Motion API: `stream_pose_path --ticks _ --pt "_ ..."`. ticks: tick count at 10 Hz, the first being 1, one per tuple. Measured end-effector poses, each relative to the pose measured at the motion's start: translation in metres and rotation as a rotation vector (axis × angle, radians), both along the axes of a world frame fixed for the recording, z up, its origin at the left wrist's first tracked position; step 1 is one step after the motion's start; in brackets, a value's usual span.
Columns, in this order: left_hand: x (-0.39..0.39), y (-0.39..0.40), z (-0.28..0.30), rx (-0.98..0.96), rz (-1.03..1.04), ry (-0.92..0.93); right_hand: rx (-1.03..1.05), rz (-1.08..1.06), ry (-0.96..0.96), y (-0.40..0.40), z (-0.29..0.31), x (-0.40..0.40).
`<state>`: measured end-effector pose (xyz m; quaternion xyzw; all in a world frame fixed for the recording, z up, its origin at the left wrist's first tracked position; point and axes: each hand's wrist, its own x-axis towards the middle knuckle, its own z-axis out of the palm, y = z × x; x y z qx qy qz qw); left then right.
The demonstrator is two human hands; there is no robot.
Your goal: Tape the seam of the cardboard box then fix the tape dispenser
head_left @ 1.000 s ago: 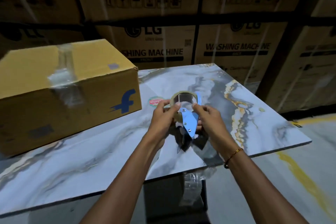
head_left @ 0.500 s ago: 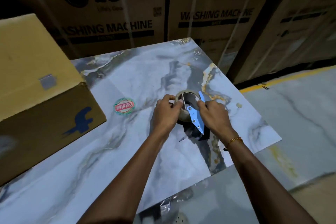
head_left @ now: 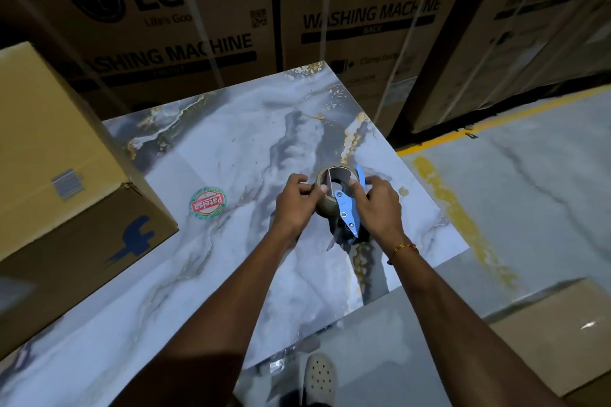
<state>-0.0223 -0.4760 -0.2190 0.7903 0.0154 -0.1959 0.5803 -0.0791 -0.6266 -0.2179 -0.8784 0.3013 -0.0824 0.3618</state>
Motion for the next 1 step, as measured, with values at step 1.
stream_pose_path --ticks 1 --pt "0.0002 0.0074 0.0061 0.076 0.04 0.032 0.023 -0.022 -0.107 0.0089 0.0158 -0.003"
